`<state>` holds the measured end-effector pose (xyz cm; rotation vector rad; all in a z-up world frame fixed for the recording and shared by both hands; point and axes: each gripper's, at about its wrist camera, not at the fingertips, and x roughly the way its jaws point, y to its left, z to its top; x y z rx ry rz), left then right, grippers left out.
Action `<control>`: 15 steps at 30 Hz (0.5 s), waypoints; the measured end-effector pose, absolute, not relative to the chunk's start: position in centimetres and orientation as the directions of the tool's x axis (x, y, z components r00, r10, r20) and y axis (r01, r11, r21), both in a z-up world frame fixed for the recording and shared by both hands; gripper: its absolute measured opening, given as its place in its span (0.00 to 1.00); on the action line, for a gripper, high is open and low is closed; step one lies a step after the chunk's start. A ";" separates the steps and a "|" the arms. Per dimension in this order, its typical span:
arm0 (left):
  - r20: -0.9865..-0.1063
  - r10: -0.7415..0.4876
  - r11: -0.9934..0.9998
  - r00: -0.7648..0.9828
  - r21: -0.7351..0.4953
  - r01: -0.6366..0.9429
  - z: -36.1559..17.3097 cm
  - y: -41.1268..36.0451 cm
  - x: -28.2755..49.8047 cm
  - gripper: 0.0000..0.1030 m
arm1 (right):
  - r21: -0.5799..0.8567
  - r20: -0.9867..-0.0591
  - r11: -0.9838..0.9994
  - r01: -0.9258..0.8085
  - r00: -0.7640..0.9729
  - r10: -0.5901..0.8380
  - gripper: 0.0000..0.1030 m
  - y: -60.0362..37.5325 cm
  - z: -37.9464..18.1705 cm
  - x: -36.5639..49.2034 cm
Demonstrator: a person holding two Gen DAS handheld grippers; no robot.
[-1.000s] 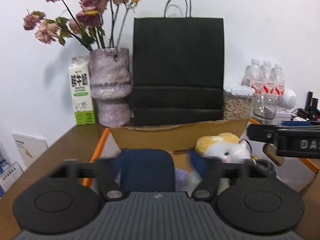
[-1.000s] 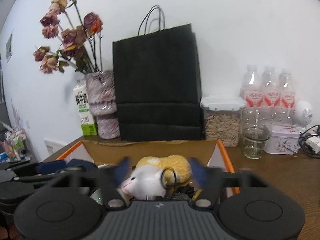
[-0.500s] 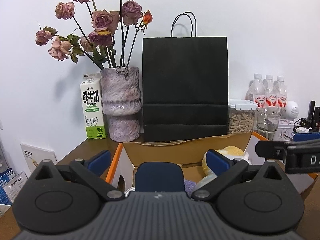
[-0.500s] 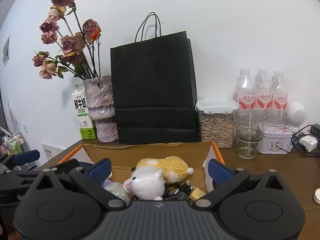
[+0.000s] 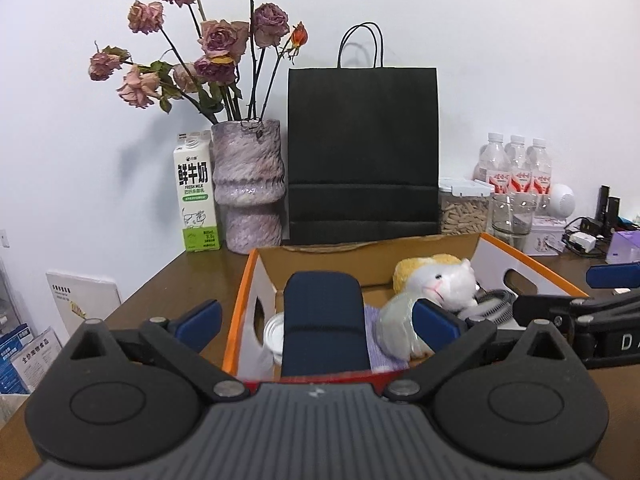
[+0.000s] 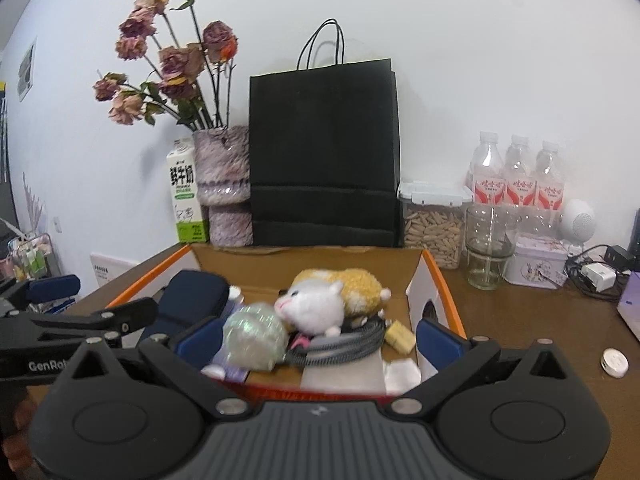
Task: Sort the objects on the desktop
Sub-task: 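Withdraw both tools from the box back over the table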
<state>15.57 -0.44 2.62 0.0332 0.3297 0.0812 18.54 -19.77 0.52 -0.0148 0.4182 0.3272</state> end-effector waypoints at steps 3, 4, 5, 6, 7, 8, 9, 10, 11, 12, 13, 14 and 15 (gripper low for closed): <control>-0.333 0.082 0.996 0.939 0.052 -0.068 2.6 -0.5 13.5 1.00 | 0.049 -0.406 0.948 -0.313 0.861 0.306 1.00 -19.8 0.5 16.3; -0.339 0.078 0.997 0.938 0.051 -0.064 2.6 -0.6 12.8 1.00 | 0.049 -0.409 0.948 -0.314 0.859 0.306 1.00 -19.8 0.5 15.6; -0.345 0.073 0.997 0.936 0.049 -0.060 2.5 -0.6 12.1 1.00 | 0.049 -0.413 0.948 -0.314 0.858 0.306 1.00 -19.8 0.4 14.8; -0.350 0.070 0.997 0.934 0.047 -0.057 2.4 -0.7 11.5 1.00 | 0.049 -0.415 0.948 -0.314 0.857 0.305 1.00 -19.8 0.4 14.1; -0.355 0.065 0.998 0.933 0.044 -0.053 2.4 -0.7 10.6 1.00 | 0.048 -0.417 0.949 -0.313 0.857 0.304 1.00 -19.7 0.4 13.3; -0.360 0.062 0.998 0.931 0.042 -0.050 2.3 -0.8 9.9 1.00 | 0.047 -0.419 0.949 -0.313 0.856 0.303 1.00 -19.7 0.3 12.4; -0.366 0.059 0.998 0.929 0.040 -0.048 2.3 -0.8 9.2 1.00 | 0.047 -0.422 0.949 -0.312 0.855 0.302 1.00 -19.7 0.2 11.6; -0.372 0.057 0.998 0.926 0.040 -0.045 2.2 -0.9 8.5 1.00 | 0.047 -0.424 0.949 -0.311 0.854 0.301 1.00 -19.7 0.0 10.8; -0.377 0.052 0.998 0.925 0.039 -0.040 2.1 -1.0 7.8 1.00 | 0.047 -0.426 0.949 -0.312 0.853 0.302 1.00 -19.7 -0.1 10.0; -0.382 0.054 0.998 0.923 0.040 -0.042 2.0 -1.1 7.1 1.00 | 0.047 -0.430 0.948 -0.313 0.851 0.302 1.00 -19.6 -0.2 9.1; -0.388 0.056 0.998 0.920 0.041 -0.043 1.9 -1.2 6.5 1.00 | 0.050 -0.432 0.949 -0.312 0.850 0.302 1.00 -19.6 -0.3 8.4; -0.394 0.056 0.998 0.917 0.042 -0.043 1.8 -1.2 5.9 1.00 | 0.052 -0.435 0.949 -0.312 0.848 0.303 1.00 -19.6 -0.4 7.5; -0.397 0.056 0.998 0.916 0.038 -0.045 1.7 -1.2 5.2 1.00 | 0.055 -0.438 0.949 -0.310 0.847 0.302 1.00 -19.7 -0.6 6.7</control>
